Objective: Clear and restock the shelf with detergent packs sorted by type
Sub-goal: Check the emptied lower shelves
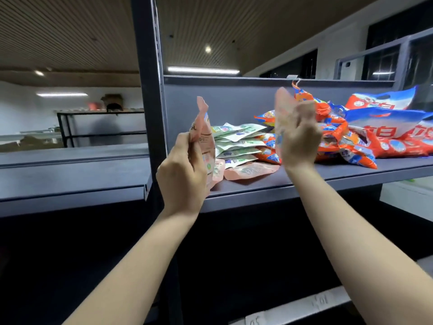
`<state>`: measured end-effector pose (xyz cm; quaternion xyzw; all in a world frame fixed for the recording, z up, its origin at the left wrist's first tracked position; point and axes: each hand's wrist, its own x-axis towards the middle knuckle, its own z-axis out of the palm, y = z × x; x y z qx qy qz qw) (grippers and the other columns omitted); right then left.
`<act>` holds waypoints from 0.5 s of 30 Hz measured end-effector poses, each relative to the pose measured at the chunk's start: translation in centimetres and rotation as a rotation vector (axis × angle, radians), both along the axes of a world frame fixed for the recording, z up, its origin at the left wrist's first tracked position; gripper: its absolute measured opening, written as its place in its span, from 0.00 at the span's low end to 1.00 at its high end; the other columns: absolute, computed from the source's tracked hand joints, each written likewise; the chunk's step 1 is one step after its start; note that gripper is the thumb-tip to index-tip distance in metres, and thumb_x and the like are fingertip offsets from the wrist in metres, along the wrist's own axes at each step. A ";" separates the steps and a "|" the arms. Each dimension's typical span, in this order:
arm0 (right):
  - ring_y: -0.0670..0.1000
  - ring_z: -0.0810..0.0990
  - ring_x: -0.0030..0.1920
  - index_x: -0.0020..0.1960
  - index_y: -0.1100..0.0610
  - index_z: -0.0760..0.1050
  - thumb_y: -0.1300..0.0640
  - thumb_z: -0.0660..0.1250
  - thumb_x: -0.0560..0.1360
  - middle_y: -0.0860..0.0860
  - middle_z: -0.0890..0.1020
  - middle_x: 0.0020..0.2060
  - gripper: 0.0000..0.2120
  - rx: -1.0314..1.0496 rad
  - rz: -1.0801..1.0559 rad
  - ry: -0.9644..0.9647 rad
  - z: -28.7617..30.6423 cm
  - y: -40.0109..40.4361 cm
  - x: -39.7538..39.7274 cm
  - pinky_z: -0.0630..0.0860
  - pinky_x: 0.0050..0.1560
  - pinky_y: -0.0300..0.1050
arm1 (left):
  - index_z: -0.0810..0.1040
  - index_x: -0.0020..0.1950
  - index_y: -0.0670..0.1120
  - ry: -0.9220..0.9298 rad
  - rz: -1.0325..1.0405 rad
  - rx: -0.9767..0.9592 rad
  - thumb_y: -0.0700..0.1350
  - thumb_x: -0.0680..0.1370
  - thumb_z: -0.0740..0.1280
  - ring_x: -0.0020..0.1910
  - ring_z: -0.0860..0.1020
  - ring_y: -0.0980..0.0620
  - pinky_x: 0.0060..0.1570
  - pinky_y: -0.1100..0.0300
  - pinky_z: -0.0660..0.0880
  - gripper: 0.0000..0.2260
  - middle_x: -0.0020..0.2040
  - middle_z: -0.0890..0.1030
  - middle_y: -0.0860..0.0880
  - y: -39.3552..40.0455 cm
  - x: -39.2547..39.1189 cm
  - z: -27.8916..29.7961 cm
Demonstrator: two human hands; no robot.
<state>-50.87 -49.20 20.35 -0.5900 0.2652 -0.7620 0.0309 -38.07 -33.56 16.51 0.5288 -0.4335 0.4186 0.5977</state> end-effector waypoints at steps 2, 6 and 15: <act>0.48 0.75 0.38 0.44 0.56 0.65 0.56 0.57 0.81 0.50 0.80 0.41 0.07 0.048 0.200 0.190 -1.8 -2.1 1.8 0.67 0.37 0.34 | 0.80 0.49 0.42 -0.056 0.111 -0.002 0.47 0.80 0.58 0.30 0.77 0.45 0.29 0.61 0.65 0.13 0.34 0.81 0.47 -1.2 0.1 0.7; 0.58 0.77 0.55 0.51 0.53 0.76 0.54 0.61 0.77 0.52 0.82 0.50 0.07 0.347 0.216 0.850 -6.1 -5.2 3.0 0.70 0.58 0.54 | 0.81 0.49 0.45 -0.176 0.285 0.045 0.51 0.81 0.59 0.29 0.77 0.46 0.25 0.61 0.64 0.14 0.36 0.81 0.49 -4.3 1.4 2.1; 0.51 0.74 0.59 0.64 0.52 0.74 0.49 0.63 0.76 0.53 0.77 0.62 0.18 0.579 0.442 0.933 -5.8 -3.9 0.7 0.68 0.52 0.41 | 0.75 0.59 0.53 0.110 0.265 1.286 0.63 0.78 0.51 0.60 0.74 0.44 0.56 0.52 0.69 0.21 0.60 0.78 0.47 -12.7 4.1 0.3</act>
